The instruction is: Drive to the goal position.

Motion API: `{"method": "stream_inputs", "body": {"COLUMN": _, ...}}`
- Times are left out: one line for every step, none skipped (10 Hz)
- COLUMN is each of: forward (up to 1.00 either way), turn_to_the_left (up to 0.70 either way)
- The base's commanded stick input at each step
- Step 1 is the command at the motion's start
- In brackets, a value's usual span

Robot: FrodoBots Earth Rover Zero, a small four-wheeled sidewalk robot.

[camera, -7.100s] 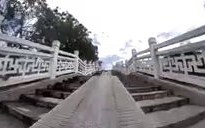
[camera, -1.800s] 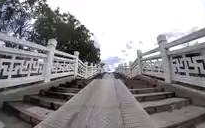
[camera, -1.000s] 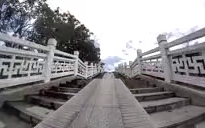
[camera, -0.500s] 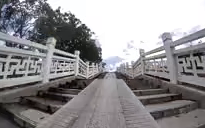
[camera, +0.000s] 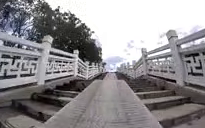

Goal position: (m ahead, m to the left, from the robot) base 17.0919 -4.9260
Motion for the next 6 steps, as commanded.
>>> {"method": "stream_inputs", "body": {"forward": 0.45, "turn_to_the_left": 0.00}}
{"method": "stream_inputs", "body": {"forward": 0.47, "turn_to_the_left": 0.00}}
{"method": "stream_inputs", "body": {"forward": 0.70, "turn_to_the_left": 0.00}}
{"method": "stream_inputs", "body": {"forward": 0.70, "turn_to_the_left": 0.00}}
{"method": "stream_inputs", "body": {"forward": 0.70, "turn_to_the_left": 0.00}}
{"method": "stream_inputs", "body": {"forward": 0.70, "turn_to_the_left": 0.00}}
